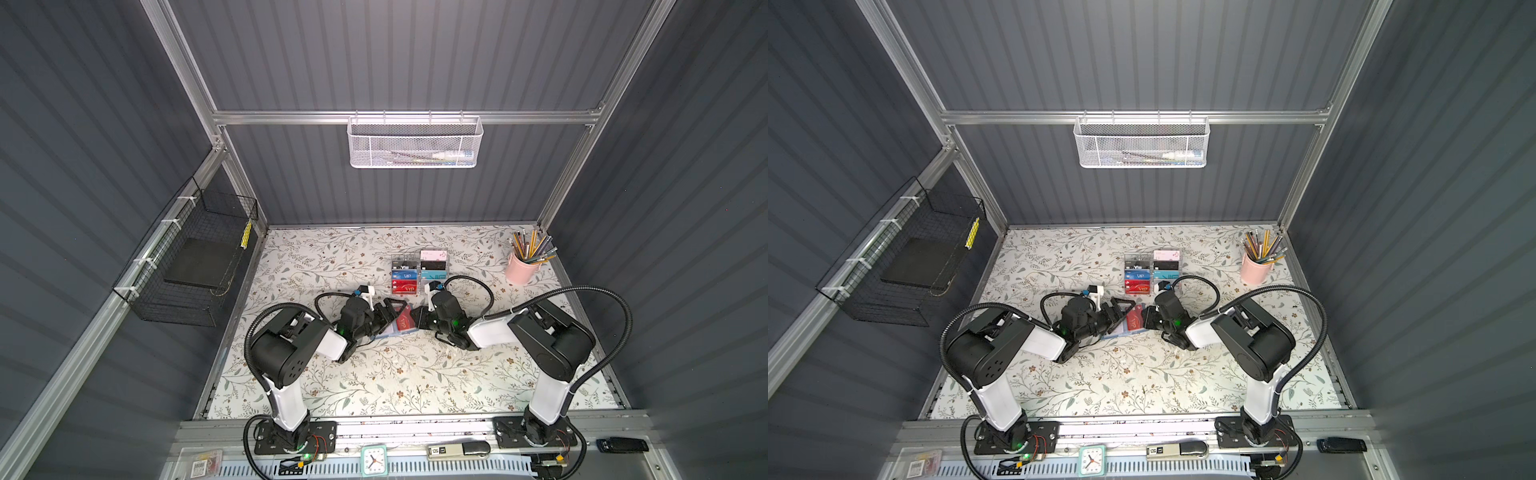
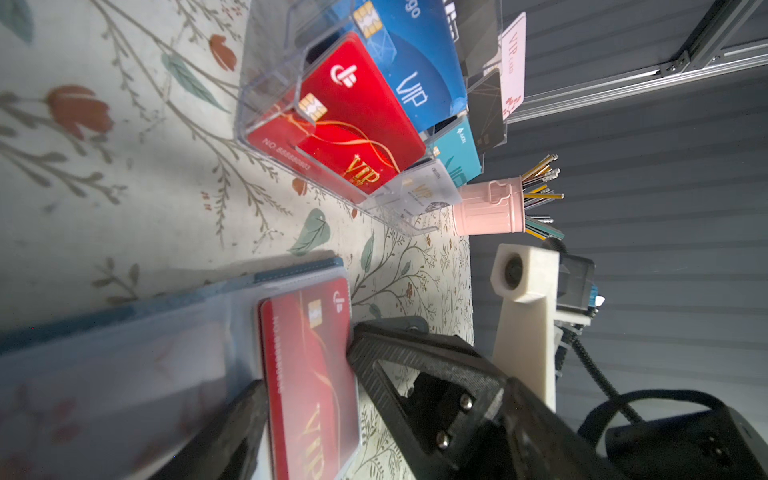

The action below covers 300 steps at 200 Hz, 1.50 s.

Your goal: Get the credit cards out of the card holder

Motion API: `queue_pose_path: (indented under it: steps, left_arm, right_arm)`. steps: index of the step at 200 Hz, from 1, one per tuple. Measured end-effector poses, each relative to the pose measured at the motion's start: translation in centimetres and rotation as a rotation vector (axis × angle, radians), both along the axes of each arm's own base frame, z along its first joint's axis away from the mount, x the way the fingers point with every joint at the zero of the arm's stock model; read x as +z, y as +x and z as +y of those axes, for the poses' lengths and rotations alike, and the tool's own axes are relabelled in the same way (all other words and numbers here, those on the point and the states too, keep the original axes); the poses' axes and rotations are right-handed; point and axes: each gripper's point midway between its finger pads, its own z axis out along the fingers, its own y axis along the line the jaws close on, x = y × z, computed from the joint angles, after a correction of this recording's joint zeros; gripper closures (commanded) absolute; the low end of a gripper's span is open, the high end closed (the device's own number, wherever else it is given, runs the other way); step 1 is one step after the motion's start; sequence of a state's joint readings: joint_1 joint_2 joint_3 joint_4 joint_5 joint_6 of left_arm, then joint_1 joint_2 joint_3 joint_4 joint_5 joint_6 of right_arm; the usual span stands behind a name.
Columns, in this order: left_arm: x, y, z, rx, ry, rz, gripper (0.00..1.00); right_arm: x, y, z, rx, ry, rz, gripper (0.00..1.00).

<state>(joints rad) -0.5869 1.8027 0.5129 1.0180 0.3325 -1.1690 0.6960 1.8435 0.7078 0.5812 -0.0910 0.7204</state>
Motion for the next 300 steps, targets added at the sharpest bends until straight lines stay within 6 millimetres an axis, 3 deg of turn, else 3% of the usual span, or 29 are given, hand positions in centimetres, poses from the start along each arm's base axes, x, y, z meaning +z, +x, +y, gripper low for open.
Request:
queue_pose_path:
  steps: [66,217,256,300]
  left_arm:
    - [-0.3,-0.5,0.0,-0.002,-0.001,0.006,0.19]
    - [-1.2,-0.9,0.2,0.009,-0.005,0.014,0.42]
    - [-1.6,-0.9,0.3,0.016,0.0,0.018,0.52]
    - [-1.8,-0.7,0.2,0.021,-0.005,0.016,0.56]
  right_arm:
    - [0.0,0.2,0.4,0.008,0.016,0.001,0.84]
    - [0.0,0.4,0.6,0.0,0.039,-0.001,0.84]
    - [0.0,0.4,0.5,-0.004,0.047,0.0,0.84]
    - [0.0,0.5,0.3,-0.014,0.054,-0.002,0.84]
